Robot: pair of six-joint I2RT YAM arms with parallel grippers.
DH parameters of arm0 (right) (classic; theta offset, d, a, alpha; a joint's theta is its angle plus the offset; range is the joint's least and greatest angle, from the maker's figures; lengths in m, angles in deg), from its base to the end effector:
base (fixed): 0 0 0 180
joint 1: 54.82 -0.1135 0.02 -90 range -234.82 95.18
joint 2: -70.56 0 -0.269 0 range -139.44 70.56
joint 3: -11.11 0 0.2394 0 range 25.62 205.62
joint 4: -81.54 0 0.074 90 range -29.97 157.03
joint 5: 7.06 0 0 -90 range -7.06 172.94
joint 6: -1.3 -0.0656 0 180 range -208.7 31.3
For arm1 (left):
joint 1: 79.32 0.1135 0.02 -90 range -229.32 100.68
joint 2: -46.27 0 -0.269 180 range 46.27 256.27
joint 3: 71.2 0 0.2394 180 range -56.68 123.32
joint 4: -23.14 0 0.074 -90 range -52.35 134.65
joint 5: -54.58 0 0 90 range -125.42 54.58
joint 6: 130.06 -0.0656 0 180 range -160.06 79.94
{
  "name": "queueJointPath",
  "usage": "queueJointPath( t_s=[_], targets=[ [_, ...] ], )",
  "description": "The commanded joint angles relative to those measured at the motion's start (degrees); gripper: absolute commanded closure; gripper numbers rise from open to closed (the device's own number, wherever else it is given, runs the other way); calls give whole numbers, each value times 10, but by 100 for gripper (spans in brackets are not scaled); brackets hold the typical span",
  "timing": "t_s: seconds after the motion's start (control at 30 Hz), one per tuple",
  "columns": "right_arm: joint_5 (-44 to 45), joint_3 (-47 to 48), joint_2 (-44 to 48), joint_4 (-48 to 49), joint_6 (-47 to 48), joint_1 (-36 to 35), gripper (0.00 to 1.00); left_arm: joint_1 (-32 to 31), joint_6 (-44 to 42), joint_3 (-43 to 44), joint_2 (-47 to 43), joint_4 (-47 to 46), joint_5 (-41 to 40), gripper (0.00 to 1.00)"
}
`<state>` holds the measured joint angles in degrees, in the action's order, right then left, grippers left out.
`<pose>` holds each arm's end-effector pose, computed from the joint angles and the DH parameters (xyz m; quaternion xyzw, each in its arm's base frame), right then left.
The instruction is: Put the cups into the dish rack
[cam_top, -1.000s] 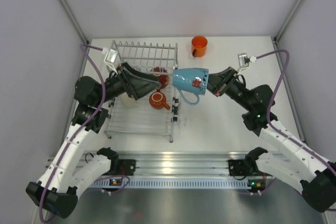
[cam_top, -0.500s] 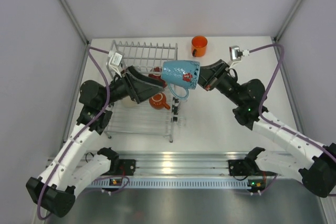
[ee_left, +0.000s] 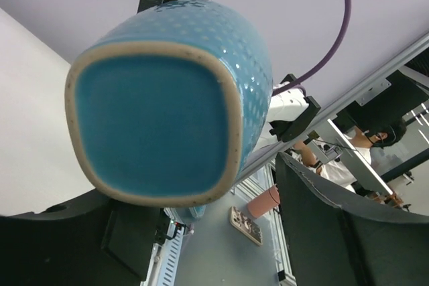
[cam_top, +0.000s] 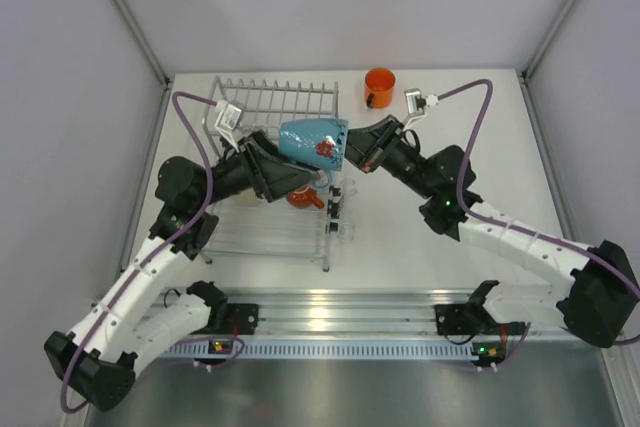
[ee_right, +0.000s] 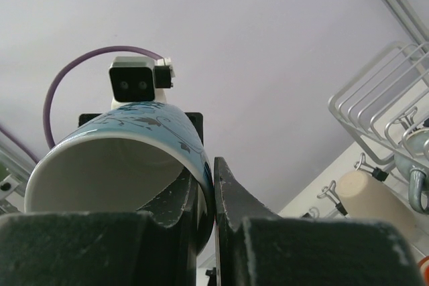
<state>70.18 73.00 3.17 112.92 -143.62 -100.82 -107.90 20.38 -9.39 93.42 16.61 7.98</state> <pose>0.1834 0.2108 0.3991 -0.0529 0.5332 0.6871 0.4907 0.1384 -0.1267 0.4153 0.1493 0.5886 -0.6864 0.4002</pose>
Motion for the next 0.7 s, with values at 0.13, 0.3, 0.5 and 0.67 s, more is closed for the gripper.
queueJointPath(
  t_s=[0.13, 0.3, 0.5, 0.67],
  targets=[
    [20, 42, -6, 96, 16, -26, 100, -5, 13, -4, -7, -43, -24, 51],
    [19, 36, -4, 94, 20, -31, 100, -5, 20, -10, -14, -44, -38, 78],
    [18, 17, 7, 84, 27, -30, 94, -4, 23, -22, -25, -44, -53, 100],
    [13, -3, 25, 69, 38, -30, 68, -4, 15, -32, -36, -28, -71, 100]
  ],
)
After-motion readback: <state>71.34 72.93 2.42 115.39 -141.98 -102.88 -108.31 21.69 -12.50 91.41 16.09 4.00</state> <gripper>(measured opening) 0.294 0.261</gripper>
